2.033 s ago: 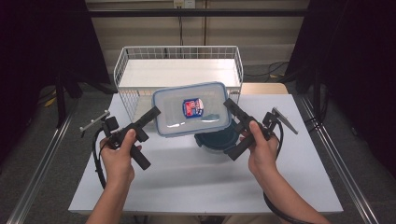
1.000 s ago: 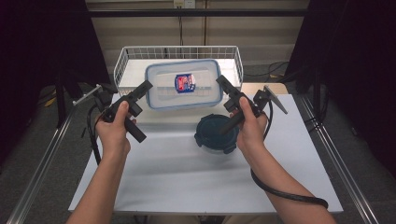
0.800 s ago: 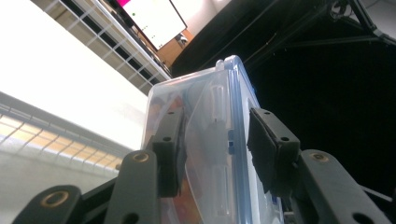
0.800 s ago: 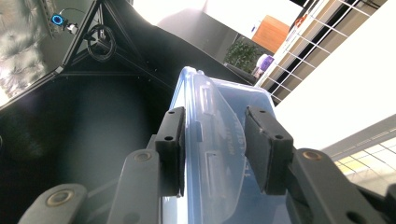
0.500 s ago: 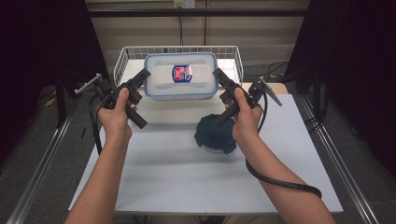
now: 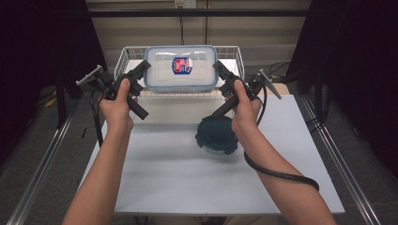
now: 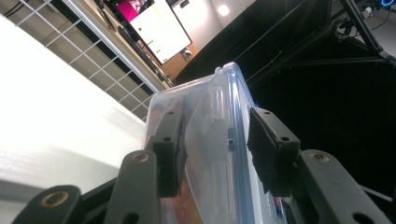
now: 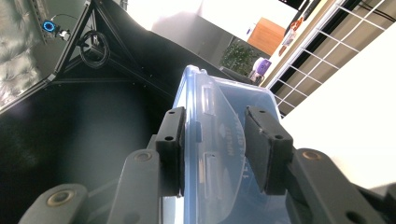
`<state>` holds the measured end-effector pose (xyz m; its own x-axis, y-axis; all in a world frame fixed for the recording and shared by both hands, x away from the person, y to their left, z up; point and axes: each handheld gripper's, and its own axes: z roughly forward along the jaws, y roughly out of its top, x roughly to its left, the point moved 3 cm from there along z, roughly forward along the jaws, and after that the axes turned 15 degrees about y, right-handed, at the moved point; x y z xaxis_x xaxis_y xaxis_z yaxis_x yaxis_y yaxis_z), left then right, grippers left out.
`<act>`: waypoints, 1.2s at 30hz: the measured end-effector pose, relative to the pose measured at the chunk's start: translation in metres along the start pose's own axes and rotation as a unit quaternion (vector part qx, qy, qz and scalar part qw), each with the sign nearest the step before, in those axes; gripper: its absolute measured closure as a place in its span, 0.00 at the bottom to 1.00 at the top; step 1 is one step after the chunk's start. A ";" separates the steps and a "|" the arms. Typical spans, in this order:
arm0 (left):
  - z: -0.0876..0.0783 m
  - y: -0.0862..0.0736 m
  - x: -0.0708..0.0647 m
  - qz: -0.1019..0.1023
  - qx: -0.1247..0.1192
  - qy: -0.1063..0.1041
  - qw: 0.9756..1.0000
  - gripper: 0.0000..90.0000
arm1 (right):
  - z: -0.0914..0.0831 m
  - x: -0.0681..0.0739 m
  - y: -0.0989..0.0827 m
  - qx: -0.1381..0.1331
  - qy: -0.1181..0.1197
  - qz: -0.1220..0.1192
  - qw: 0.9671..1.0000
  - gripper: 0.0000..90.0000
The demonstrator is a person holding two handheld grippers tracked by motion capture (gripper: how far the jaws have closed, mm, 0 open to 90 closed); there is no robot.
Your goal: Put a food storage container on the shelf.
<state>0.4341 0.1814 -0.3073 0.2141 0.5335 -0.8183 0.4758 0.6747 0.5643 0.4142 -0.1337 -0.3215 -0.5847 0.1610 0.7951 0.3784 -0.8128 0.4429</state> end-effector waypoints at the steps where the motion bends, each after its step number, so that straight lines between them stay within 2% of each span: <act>1: 0.000 0.001 0.000 -0.002 0.003 0.002 1.000 0.64 | 0.000 0.000 0.000 0.000 0.000 0.000 1.000 0.67; 3: 0.002 0.001 0.001 0.004 0.003 0.001 1.000 0.64 | 0.002 0.000 0.000 -0.001 -0.001 0.002 1.000 0.67; 4: 0.003 0.002 0.000 -0.006 -0.001 0.003 1.000 0.64 | 0.003 -0.002 0.001 -0.005 -0.002 -0.004 1.000 0.67; 7: 0.005 0.003 0.001 -0.006 -0.001 0.003 1.000 0.64 | 0.006 -0.003 0.001 -0.007 -0.003 -0.005 1.000 0.67; 10: 0.009 0.006 0.003 -0.014 -0.015 0.006 1.000 0.64 | 0.011 -0.004 0.001 -0.007 -0.007 -0.005 1.000 0.67; 11: 0.009 0.007 0.004 -0.009 -0.009 0.008 1.000 0.64 | 0.012 -0.004 0.001 -0.008 -0.006 -0.005 1.000 0.67; 14: 0.012 0.010 0.005 -0.016 -0.016 0.012 1.000 0.64 | 0.017 -0.006 0.000 -0.008 -0.007 -0.002 1.000 0.67; 15: 0.012 0.011 0.007 -0.011 -0.015 0.015 1.000 0.64 | 0.018 -0.007 -0.001 -0.008 -0.008 -0.005 1.000 0.67; 16: 0.013 0.012 0.007 -0.016 -0.015 0.016 1.000 0.64 | 0.020 -0.007 -0.001 -0.010 -0.009 -0.001 1.000 0.67; 18: 0.015 0.014 0.010 -0.012 -0.015 0.018 1.000 0.64 | 0.023 -0.010 -0.002 -0.009 -0.011 -0.001 1.000 0.67; 19: 0.016 0.015 0.011 -0.016 -0.021 0.024 0.999 0.64 | 0.024 -0.011 -0.003 -0.010 -0.012 -0.001 1.000 0.67; 23: 0.023 0.019 0.014 -0.017 -0.020 0.032 0.999 0.63 | 0.031 -0.017 -0.004 -0.010 -0.018 0.002 1.000 0.67; 24: 0.023 0.019 0.015 -0.011 -0.015 0.032 0.999 0.63 | 0.032 -0.018 -0.004 -0.011 -0.022 0.006 1.000 0.67; 28: 0.031 0.023 0.016 -0.019 -0.024 0.032 0.999 0.63 | 0.037 -0.022 -0.002 -0.013 -0.023 0.000 1.000 0.67; 29: 0.032 0.023 0.017 -0.014 -0.015 0.036 0.999 0.63 | 0.038 -0.022 -0.002 -0.014 -0.023 -0.001 1.000 0.67; 31: 0.037 0.025 0.020 -0.013 -0.015 0.042 0.999 0.63 | 0.041 -0.024 -0.001 -0.013 -0.030 -0.007 0.999 0.67; 32: 0.039 0.025 0.019 -0.020 -0.016 0.045 0.999 0.63 | 0.043 -0.025 0.000 -0.012 -0.033 -0.004 0.999 0.67; 34: 0.041 0.026 0.022 -0.012 -0.014 0.046 0.999 0.63 | 0.045 -0.029 0.000 -0.015 -0.035 -0.006 0.999 0.67; 36: 0.045 0.028 0.022 -0.019 -0.016 0.051 0.998 0.63 | 0.048 -0.031 0.001 -0.013 -0.038 -0.004 0.999 0.67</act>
<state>0.4907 0.1890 -0.3147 0.1073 0.5554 -0.8246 0.4535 0.7108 0.5377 0.4668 -0.1127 -0.3262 -0.5319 0.2089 0.8206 0.3545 -0.8251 0.4399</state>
